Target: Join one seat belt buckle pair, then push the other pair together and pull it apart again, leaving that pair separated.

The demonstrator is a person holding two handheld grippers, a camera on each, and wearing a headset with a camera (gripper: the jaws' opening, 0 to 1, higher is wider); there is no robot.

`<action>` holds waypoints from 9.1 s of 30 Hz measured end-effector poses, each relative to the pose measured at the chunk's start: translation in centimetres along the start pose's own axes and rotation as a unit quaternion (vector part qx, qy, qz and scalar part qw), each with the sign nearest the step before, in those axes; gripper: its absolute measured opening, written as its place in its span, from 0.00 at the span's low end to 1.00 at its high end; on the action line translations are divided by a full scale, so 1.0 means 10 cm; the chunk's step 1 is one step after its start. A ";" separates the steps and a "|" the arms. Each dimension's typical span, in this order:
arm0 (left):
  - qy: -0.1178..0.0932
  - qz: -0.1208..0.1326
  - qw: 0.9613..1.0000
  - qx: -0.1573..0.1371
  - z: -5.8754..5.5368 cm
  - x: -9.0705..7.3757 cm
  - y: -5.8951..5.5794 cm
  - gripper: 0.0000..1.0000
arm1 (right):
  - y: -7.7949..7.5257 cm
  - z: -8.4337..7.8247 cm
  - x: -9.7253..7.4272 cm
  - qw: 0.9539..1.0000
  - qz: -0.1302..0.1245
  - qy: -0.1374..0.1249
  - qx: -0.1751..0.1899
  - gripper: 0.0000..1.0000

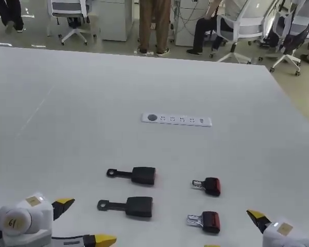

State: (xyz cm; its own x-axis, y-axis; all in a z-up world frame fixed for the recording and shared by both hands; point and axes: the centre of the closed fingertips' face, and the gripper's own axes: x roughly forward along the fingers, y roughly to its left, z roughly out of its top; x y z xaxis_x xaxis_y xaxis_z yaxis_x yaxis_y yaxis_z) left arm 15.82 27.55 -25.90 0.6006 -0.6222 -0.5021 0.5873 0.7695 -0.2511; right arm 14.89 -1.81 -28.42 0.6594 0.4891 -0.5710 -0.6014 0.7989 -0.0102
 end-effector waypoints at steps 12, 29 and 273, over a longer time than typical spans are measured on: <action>0.012 -0.019 1.000 0.012 -0.04 0.11 -0.08 0.99 | -0.01 -0.07 0.02 1.000 0.022 0.018 -0.004 0.92; 0.043 -0.052 0.995 0.070 0.02 0.44 -0.09 0.96 | -0.02 -0.06 0.25 0.994 0.083 0.051 -0.045 0.88; 0.240 -0.252 0.853 0.388 -0.39 1.62 -0.01 0.34 | 0.36 -0.08 1.43 0.900 0.263 0.227 -0.262 0.35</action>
State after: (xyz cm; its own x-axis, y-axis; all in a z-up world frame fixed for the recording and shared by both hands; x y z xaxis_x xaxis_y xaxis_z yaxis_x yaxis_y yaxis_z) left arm 23.40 17.95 -37.30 -0.0160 -0.5724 -0.8198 0.9998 -0.0217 -0.0044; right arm 21.79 7.78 -37.23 0.0392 0.4629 -0.8855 -0.9853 0.1652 0.0427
